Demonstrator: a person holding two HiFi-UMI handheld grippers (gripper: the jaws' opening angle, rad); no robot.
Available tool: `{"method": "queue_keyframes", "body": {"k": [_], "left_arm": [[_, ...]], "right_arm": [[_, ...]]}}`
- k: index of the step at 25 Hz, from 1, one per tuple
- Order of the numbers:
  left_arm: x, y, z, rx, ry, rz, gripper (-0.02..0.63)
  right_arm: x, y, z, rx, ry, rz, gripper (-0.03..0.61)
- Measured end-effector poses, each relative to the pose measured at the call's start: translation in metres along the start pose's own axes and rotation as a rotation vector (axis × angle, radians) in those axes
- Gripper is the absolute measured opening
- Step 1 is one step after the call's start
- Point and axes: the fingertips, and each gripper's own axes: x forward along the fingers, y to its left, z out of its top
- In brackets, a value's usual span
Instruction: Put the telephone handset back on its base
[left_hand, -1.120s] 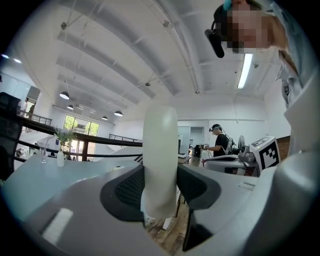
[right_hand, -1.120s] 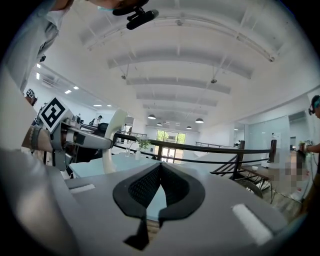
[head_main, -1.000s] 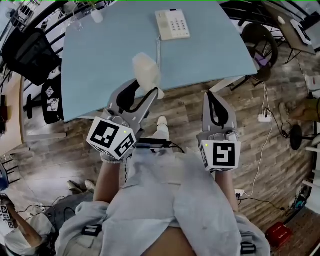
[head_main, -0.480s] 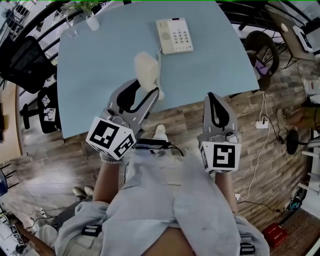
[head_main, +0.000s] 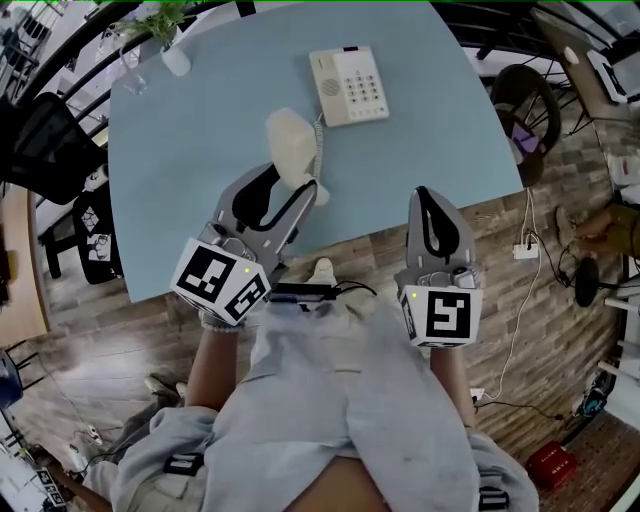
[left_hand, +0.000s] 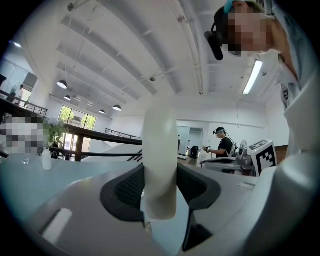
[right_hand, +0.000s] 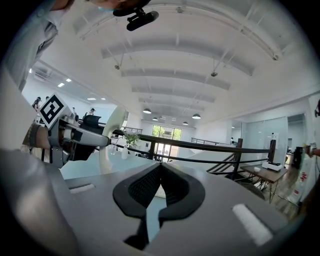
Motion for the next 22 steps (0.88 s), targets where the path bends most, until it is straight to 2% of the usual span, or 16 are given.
{"method": "queue_keyframes", "body": {"k": [14, 22], "left_arm": [[0.016, 0.016, -0.004, -0.025, 0.017, 0.0, 0.202], [0.028, 0.022, -0.006, -0.034, 0.023, 0.027, 0.202]], "right_arm": [[0.017, -0.003, -0.005, 0.009, 0.02, -0.003, 0.006], [0.033, -0.008, -0.008, 0.005, 0.018, 0.033, 0.006]]}}
